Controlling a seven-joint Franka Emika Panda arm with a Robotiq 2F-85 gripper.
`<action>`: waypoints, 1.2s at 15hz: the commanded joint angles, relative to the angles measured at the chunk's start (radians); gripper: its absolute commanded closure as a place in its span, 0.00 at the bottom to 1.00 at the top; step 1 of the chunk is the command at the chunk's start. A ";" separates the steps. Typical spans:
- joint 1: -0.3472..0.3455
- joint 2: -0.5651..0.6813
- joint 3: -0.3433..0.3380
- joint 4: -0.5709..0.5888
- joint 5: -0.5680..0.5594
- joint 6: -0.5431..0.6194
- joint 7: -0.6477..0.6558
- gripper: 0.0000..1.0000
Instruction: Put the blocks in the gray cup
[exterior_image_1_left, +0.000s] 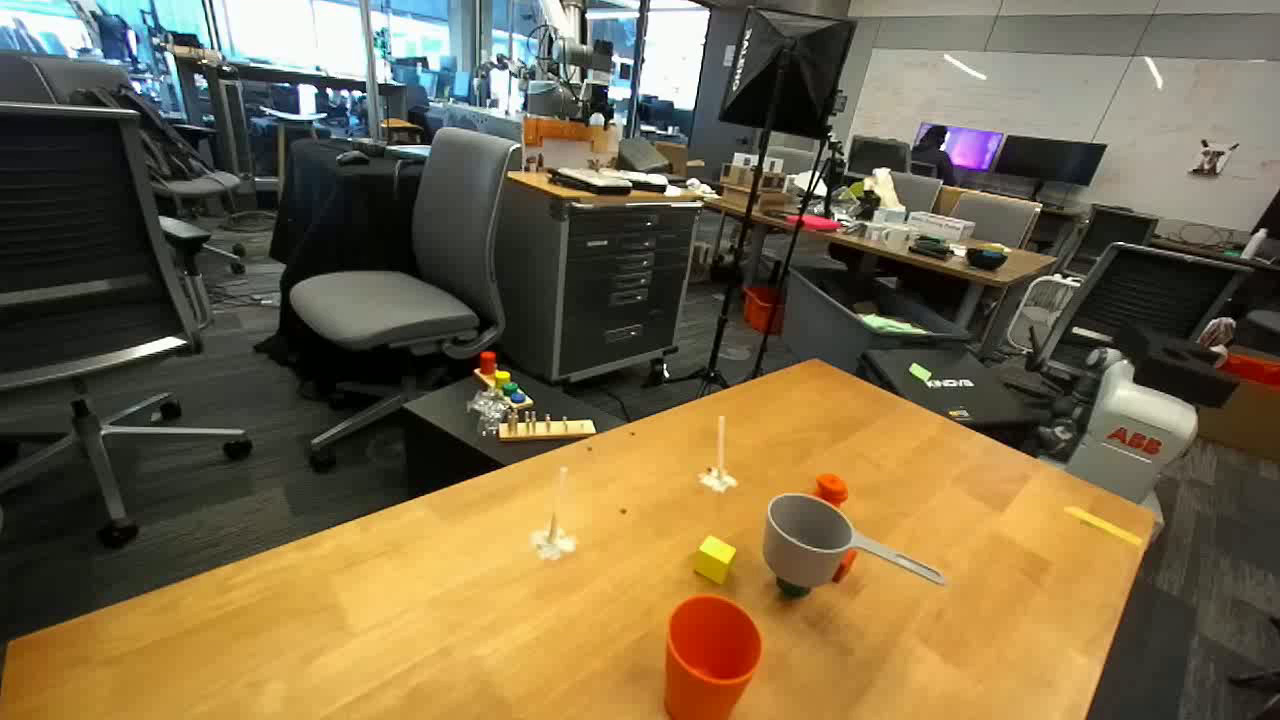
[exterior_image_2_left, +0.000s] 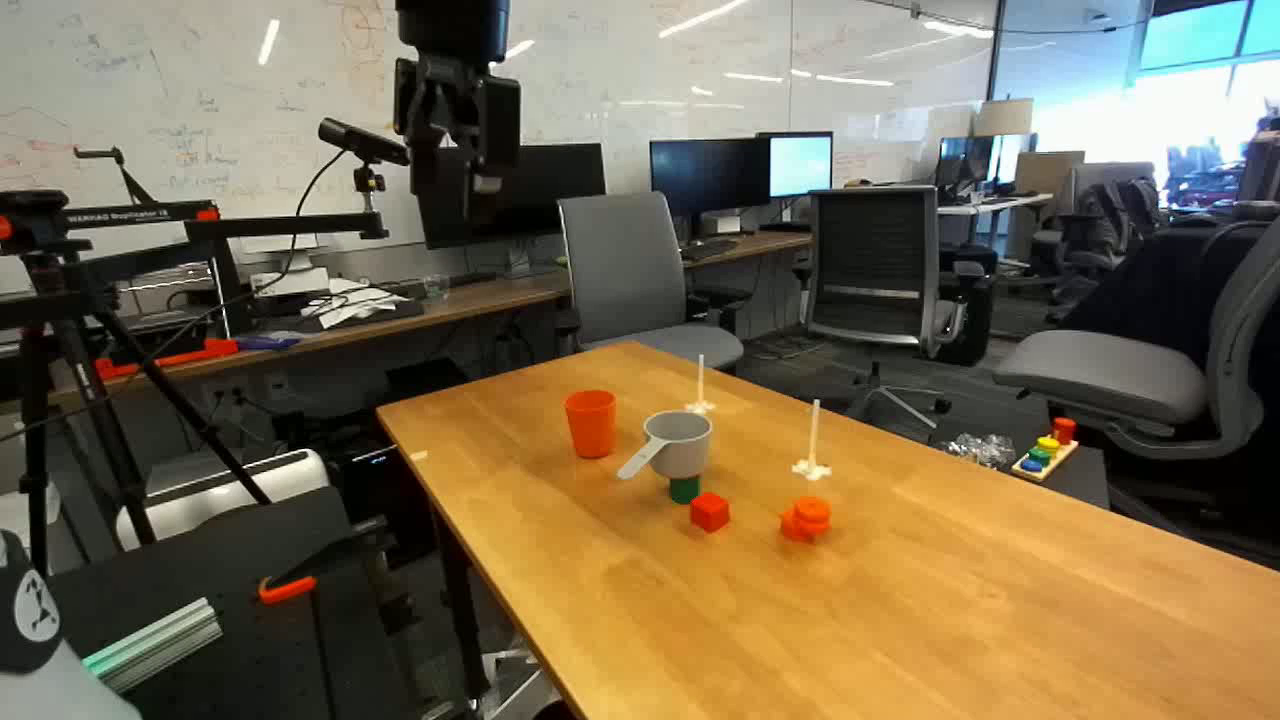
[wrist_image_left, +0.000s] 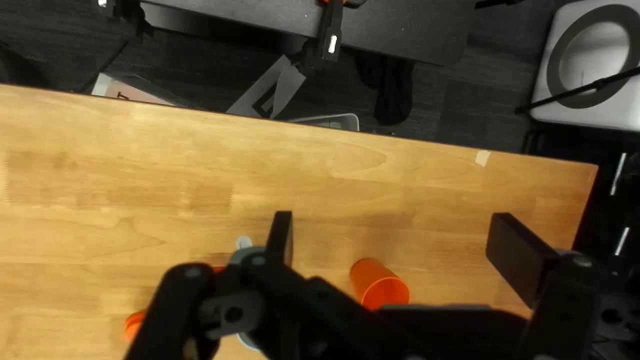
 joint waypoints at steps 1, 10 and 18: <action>-0.014 0.000 0.012 0.003 0.006 -0.003 -0.006 0.00; -0.014 -0.001 0.012 0.004 0.006 -0.003 -0.006 0.00; -0.028 0.057 0.059 0.095 -0.129 0.016 -0.009 0.00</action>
